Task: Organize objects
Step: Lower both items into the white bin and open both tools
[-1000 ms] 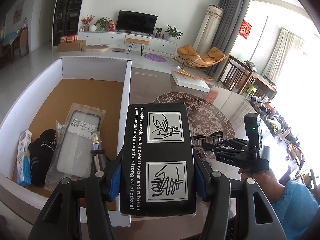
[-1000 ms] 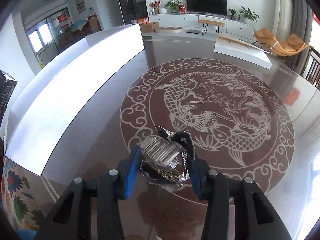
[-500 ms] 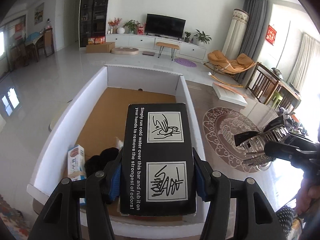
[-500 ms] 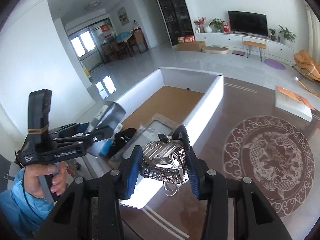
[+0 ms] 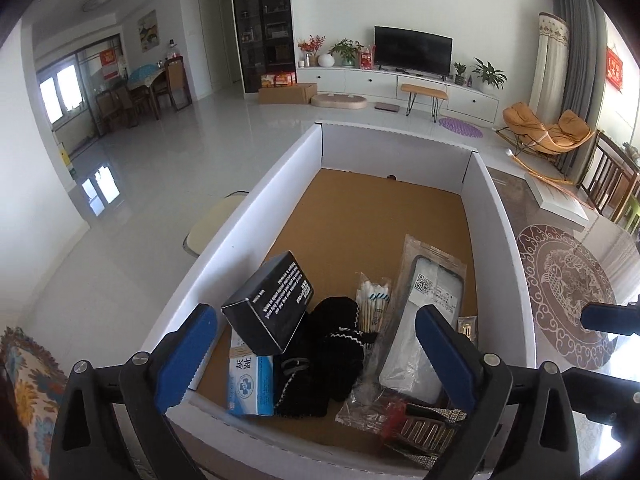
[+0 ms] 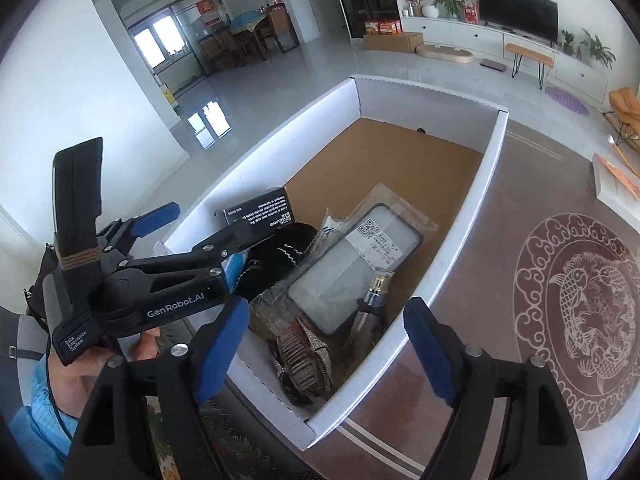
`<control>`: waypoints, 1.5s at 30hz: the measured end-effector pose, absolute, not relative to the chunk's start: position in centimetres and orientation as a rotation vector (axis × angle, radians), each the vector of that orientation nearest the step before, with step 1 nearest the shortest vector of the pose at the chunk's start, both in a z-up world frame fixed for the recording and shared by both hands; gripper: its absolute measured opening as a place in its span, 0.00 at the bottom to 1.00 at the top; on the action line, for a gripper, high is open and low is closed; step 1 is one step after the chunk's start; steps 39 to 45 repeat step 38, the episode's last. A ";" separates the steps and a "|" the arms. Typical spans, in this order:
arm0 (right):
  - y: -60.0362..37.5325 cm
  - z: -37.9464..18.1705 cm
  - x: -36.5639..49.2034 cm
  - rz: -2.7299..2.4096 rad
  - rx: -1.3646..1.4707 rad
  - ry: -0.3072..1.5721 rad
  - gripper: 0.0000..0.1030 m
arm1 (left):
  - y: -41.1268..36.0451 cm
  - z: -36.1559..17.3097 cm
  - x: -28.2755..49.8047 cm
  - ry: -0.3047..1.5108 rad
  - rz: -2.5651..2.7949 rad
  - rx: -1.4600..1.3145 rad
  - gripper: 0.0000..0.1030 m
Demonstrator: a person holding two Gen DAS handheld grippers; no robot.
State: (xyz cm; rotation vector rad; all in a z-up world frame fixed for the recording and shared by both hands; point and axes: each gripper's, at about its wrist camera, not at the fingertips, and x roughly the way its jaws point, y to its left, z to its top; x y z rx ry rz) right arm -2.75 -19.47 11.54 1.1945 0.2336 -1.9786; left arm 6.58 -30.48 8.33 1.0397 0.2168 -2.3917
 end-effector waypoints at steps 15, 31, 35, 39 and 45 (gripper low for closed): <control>-18.3 12.2 -1.4 -2.030 1.256 0.388 0.89 | -26.7 10.4 8.4 0.172 -2.226 1.132 0.98; -18.6 11.8 -1.9 -2.032 1.277 0.398 0.89 | -28.1 10.1 8.3 0.248 -2.192 1.170 0.98; -18.8 11.7 -1.8 -2.028 1.271 0.398 0.89 | -28.6 10.4 9.0 0.280 -2.185 1.114 0.98; -18.9 11.7 -1.8 -2.028 1.269 0.393 0.89 | -28.9 10.9 9.4 0.288 -2.189 1.071 0.98; -18.9 11.7 -1.8 -2.028 1.269 0.393 0.89 | -28.9 10.9 9.4 0.288 -2.189 1.071 0.98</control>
